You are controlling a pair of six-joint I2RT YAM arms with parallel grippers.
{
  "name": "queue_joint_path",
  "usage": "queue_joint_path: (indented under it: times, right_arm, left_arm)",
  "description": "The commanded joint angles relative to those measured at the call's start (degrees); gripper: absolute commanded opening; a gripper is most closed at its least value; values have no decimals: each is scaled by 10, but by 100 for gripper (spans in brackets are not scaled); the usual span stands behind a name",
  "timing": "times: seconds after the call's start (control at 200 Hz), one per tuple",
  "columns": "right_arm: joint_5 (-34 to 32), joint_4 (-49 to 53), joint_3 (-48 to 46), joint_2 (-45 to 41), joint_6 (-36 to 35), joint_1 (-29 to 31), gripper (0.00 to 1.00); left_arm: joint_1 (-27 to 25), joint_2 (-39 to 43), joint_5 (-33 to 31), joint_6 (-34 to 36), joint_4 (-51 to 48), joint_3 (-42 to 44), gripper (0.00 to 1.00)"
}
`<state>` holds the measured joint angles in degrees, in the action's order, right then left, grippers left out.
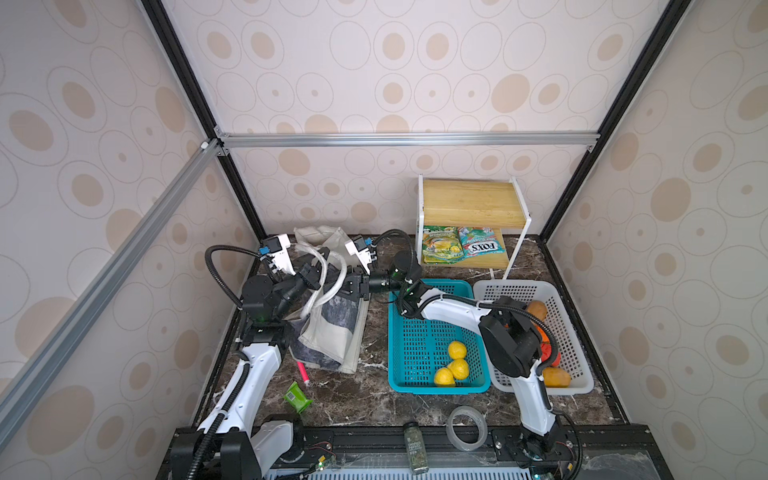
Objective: Place the food into the grocery bag and tie it
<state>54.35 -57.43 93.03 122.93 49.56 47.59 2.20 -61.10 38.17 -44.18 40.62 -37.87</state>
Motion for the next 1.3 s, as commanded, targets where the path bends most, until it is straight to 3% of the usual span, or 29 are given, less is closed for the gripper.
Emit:
queue_joint_path:
  times: [0.0, 0.27, 0.41, 0.565, 0.685, 0.93, 1.085, 1.295]
  right_arm:
    - [5, -125, 18, 27, 69, 5, 51]
    - [10, -155, 26, 39, 80, 8, 50]
    - [-5, -144, 30, 35, 78, 8, 47]
    - [-50, -115, 55, 42, 80, 5, 37]
    - [-71, -87, 54, 38, 78, 6, 37]
    - [-100, -27, 28, 2, 33, 7, 56]
    - [-116, 40, 27, -12, 1, 7, 57]
    - [-114, 14, 23, -8, 13, 6, 67]
  left_arm:
    - [2, -11, -11, -4, 91, 14, 0]
    - [1, -50, 11, -30, 202, 35, 0]
    - [0, -46, 8, -15, 194, 44, 0]
    - [-2, -32, -7, 6, 168, 51, 0]
    - [-4, -19, -16, 38, 120, 48, 0]
    - [-5, -17, -20, 61, 97, 46, 0]
    - [-8, -22, -24, 75, 83, 40, 0]
    - [-11, -13, -37, 112, 37, 29, 0]
